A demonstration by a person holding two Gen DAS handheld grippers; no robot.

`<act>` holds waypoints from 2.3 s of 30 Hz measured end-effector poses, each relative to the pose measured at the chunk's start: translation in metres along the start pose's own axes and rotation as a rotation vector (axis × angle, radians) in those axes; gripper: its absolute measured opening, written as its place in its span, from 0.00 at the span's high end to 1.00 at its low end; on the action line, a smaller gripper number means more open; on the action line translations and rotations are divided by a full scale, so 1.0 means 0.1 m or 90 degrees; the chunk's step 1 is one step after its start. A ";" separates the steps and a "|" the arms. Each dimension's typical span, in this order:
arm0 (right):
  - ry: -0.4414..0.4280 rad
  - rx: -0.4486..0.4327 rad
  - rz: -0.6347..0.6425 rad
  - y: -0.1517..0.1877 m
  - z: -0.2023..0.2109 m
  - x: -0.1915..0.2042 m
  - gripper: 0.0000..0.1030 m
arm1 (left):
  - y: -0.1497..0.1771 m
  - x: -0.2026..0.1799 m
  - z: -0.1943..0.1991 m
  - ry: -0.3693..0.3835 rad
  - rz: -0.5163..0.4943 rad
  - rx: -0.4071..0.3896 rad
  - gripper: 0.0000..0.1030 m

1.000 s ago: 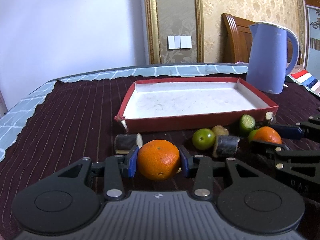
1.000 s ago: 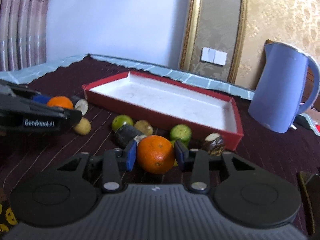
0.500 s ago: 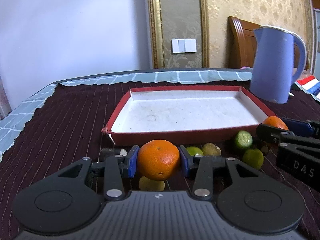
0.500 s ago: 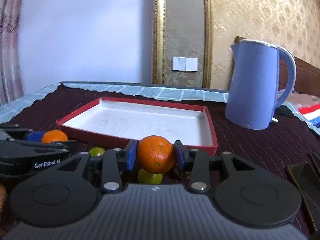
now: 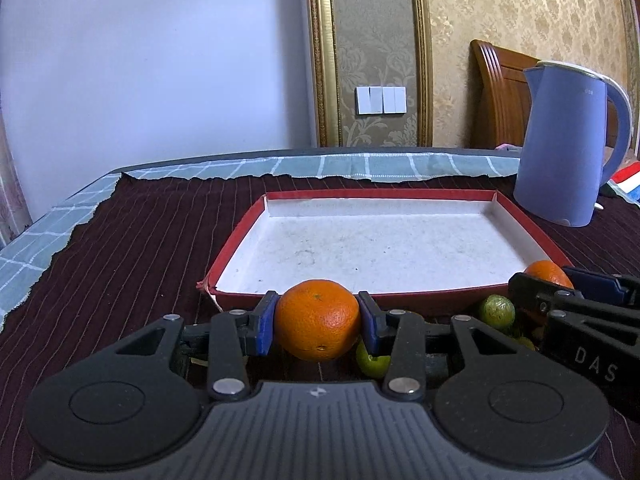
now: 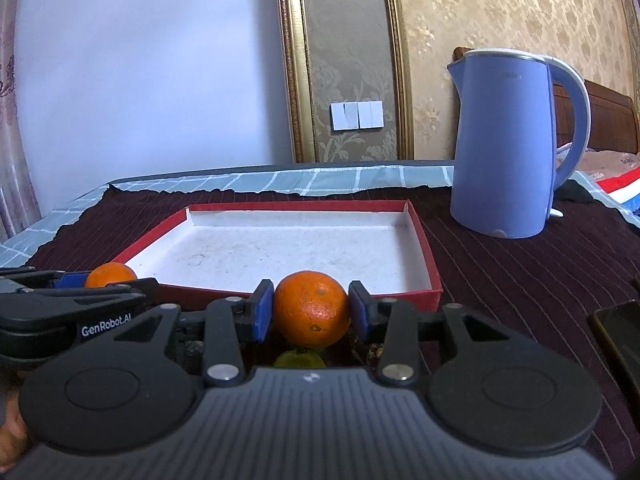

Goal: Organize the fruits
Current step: 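Lift both held oranges and carry them over the red tray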

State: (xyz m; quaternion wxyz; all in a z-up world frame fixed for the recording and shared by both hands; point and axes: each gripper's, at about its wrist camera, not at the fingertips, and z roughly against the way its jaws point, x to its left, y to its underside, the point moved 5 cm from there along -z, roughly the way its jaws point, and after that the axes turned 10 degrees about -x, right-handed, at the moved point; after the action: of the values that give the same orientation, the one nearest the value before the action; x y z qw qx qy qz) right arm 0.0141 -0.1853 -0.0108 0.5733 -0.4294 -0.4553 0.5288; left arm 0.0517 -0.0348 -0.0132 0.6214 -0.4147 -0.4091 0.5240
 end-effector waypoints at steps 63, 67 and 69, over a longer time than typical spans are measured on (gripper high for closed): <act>0.003 0.012 0.048 -0.24 -0.51 -0.08 0.63 | -0.25 -0.06 -0.66 -0.026 -0.038 0.032 0.60; 0.003 0.014 0.052 -0.25 -0.56 -0.08 0.63 | -0.25 -0.06 -0.71 -0.026 -0.038 0.038 0.60; 0.004 0.015 0.054 -0.26 -0.59 -0.08 0.63 | -0.25 -0.06 -0.74 -0.027 -0.039 0.041 0.60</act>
State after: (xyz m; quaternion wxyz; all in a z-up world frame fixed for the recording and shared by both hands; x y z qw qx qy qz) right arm 0.0770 -0.1960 0.0011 0.5569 -0.4429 -0.4284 0.5569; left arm 0.1287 -0.0503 -0.0142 0.6409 -0.3709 -0.4177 0.5265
